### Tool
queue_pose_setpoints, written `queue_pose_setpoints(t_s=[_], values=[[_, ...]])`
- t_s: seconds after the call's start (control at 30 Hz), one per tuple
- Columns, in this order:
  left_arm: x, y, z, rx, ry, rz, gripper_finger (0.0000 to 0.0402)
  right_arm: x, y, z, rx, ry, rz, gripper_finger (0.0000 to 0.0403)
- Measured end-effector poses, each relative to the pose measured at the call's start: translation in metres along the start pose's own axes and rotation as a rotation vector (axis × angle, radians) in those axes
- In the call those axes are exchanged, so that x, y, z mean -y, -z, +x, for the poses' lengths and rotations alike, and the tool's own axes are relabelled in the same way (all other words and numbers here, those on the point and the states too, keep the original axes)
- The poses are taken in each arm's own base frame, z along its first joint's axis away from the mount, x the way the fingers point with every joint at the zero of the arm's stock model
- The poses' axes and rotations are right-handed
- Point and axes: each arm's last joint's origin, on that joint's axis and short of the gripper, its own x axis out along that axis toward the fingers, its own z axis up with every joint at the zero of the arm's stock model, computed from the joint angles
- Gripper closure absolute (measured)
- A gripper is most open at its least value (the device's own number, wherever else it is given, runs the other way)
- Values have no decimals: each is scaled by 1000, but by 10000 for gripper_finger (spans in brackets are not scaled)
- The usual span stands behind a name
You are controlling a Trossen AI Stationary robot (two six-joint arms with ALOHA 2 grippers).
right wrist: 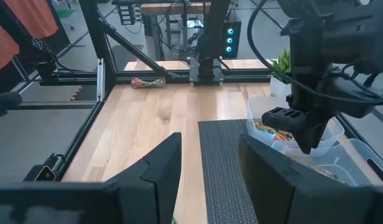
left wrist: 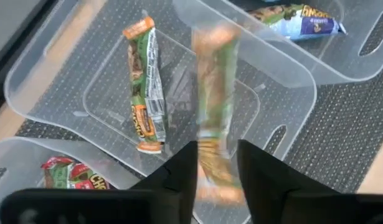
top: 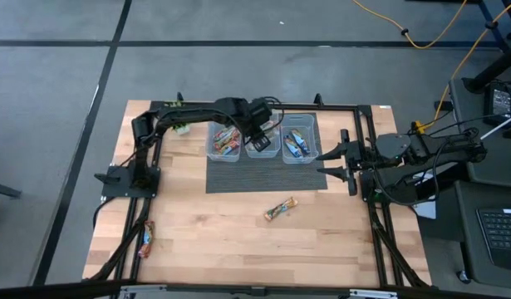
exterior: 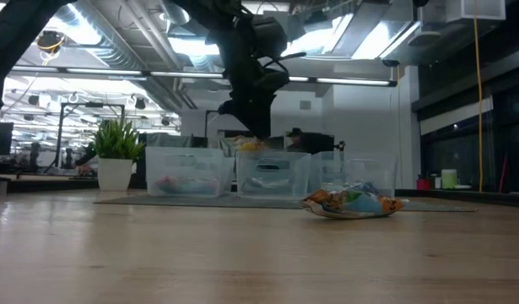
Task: Pick and place Granola Bars by type
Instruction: Put the center snack bar into the middle transparent bin, then put the orange snack bar into the middle transparent bin
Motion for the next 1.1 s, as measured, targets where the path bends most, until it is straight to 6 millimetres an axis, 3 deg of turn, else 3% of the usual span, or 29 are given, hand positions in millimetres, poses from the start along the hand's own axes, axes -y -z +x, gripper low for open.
queue_pose_setpoints(t_s=[0.3, 0.5, 0.6, 0.8, 1.1], values=[[0, 0, -3, 8, 3, -21, 210, 0, 0, 0, 0, 0, 4, 240], [4, -1, -34, 79, 28, -15, 192, 0, 0, 0, -1, -1, 4, 240], [7, 0, -64, 140, 53, -2, 194, 0, 0, 0, 0, -1, 4, 240], [23, 18, -144, 316, 144, 64, 200, 0, 0, 0, -1, -1, 4, 240], [35, 85, -276, 657, 208, 111, 201, 0, 0, 0, -1, -1, 22, 240]])
